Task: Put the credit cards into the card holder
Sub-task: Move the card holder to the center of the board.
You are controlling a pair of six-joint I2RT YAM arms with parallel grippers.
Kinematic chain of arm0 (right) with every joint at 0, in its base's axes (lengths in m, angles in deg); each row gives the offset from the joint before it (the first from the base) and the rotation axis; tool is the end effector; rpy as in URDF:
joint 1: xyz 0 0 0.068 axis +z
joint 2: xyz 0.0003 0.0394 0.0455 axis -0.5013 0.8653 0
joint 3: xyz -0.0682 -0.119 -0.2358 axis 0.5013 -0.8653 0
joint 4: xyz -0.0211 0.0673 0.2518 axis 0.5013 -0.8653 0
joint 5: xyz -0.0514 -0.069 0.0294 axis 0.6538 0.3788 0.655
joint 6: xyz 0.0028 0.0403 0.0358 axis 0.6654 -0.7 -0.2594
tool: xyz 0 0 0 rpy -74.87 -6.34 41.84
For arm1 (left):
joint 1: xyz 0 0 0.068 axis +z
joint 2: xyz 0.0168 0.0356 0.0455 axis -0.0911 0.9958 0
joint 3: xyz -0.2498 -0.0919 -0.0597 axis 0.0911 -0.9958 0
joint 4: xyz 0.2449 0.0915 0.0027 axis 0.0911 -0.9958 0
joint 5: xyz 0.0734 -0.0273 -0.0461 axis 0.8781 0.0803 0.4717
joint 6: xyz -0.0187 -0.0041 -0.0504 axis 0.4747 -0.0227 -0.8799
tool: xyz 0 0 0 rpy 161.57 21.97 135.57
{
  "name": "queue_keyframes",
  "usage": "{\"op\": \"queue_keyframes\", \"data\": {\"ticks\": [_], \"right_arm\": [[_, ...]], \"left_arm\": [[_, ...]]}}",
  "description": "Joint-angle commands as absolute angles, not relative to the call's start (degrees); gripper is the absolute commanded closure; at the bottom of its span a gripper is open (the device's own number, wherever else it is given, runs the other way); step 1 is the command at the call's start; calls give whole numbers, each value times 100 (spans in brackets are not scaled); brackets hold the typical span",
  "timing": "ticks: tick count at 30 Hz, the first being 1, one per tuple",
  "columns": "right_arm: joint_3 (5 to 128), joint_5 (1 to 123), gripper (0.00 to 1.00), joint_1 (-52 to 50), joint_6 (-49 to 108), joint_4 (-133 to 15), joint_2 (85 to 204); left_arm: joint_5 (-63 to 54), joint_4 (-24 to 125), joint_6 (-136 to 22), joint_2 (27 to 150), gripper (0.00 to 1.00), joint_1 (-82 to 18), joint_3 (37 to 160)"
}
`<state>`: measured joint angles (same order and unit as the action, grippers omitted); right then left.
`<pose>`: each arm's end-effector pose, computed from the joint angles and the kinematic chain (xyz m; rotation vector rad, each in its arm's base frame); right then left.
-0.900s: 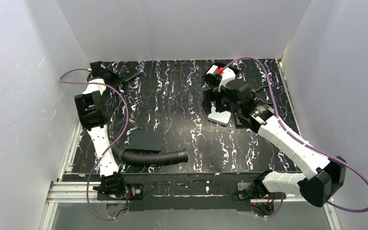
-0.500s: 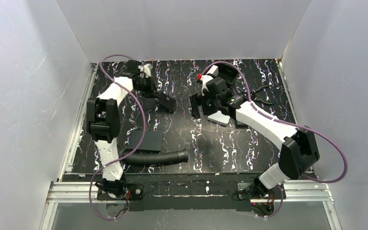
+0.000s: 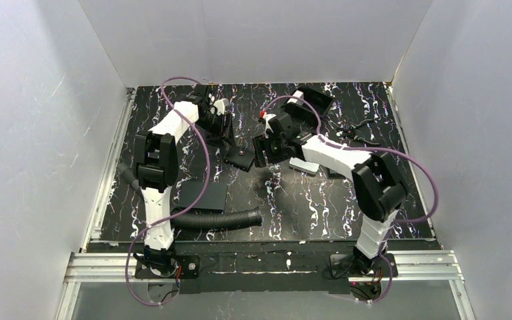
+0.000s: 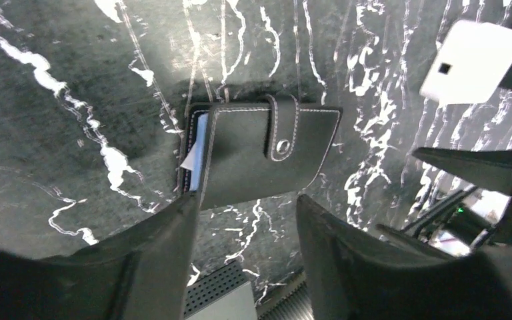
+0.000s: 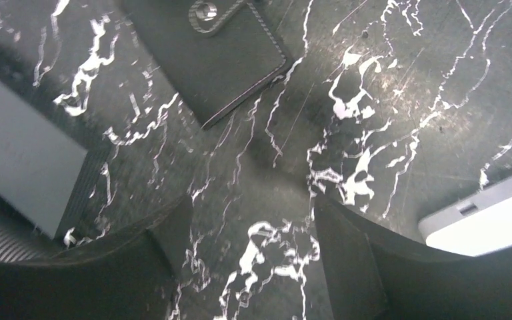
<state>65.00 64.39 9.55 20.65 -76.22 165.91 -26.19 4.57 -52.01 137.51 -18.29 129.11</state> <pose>0.3041 0.2564 0.2292 -0.5586 2.3845 0.5602 0.4463 -0.1217 0.2016 0.3007 2.6909 -0.8134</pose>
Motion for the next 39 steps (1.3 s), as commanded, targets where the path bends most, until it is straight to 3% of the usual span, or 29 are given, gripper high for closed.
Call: {"op": "queue_keyframes", "data": {"ticks": [1, 7, 13, 20, 24, 27, 31, 33, 39], "right_arm": [[6937, 6631, 28, 957, 1814, -7001, 17132], [7784, 6880, 28, 919, 2032, -7383, 17806], [8465, 6751, 24, 801, 2151, -7594, 18376], [8987, 6236, 57, 601, 2113, -7795, 18953], [8924, 6148, 64, 604, 2122, -7709, 19001], [8735, 6254, 62, 604, 2085, -7611, 18930], [8443, 6500, 48, 602, 2089, -7422, 18573], [8536, 6615, 46, 603, 2186, -7632, 18485], [8462, 6397, 40, 611, 2290, -7665, 18251]], "left_arm": [[-1733, 135, -5968, 13071, 38, -1789, 12982], [-1809, 1022, -6813, 11652, 27, -1421, 11560], [-2894, 3009, -8731, 10636, 32, -1433, 9240], [-2655, 4498, -10055, 10402, 42, -1701, 8073], [-2479, 4785, -10415, 10634, 44, -1770, 7877], [-2311, 4836, -10589, 10741, 45, -1830, 7822], [-1976, 4833, -10614, 10674, 46, -1871, 7734], [-1901, 4797, -10586, 10684, 46, -1883, 7707], [-1896, 4836, -10551, 10896, 34, -1881, 7708]]}}
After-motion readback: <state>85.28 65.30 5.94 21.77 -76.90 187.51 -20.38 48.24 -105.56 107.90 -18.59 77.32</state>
